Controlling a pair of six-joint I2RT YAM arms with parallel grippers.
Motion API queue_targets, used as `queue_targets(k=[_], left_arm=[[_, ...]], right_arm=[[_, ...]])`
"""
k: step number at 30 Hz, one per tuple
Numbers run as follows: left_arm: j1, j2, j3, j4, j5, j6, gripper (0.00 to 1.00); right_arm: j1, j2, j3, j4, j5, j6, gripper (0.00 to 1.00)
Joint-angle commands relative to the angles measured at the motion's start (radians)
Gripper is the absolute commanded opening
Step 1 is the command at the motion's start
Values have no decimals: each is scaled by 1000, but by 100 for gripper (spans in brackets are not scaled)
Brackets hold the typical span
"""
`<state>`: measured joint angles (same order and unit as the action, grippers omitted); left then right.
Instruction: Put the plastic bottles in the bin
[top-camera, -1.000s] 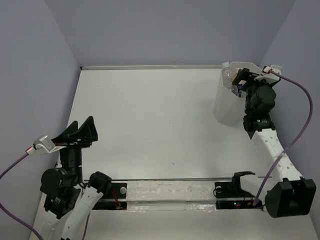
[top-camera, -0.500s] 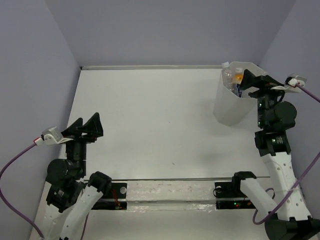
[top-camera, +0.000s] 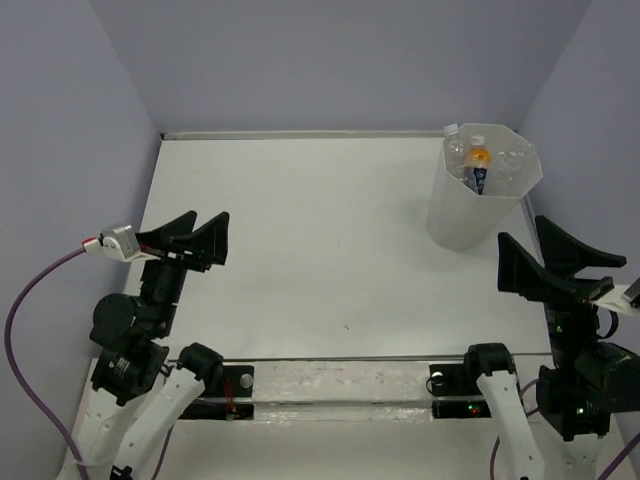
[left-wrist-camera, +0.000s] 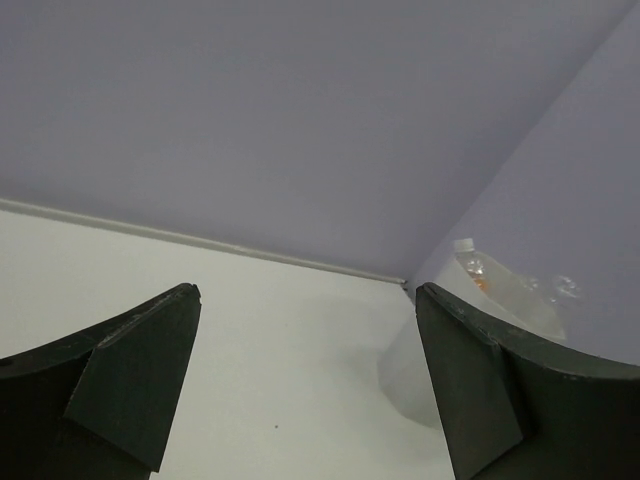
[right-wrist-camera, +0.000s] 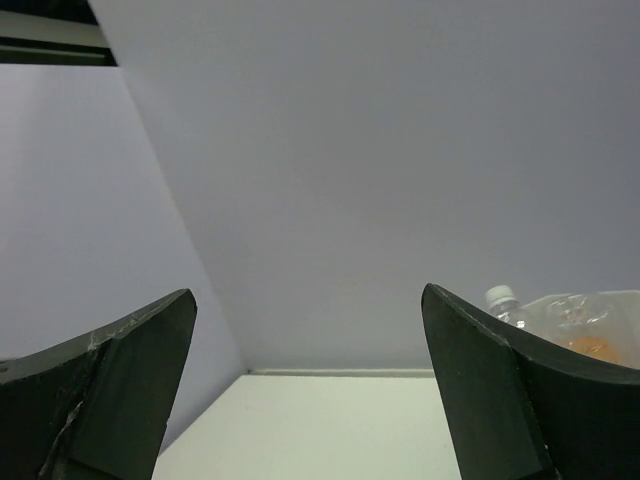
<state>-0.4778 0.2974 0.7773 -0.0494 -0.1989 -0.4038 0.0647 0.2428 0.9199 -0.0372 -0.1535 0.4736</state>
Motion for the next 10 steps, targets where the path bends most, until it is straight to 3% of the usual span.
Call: queue_targets(k=[1, 10], left_arm=[[-1, 71, 34, 152, 142, -47, 99], [-1, 210, -43, 259, 122, -24, 99]], right_arm=[[-3, -121, -91, -95, -138, 69, 100], [-3, -229, -125, -216, -143, 28, 100]])
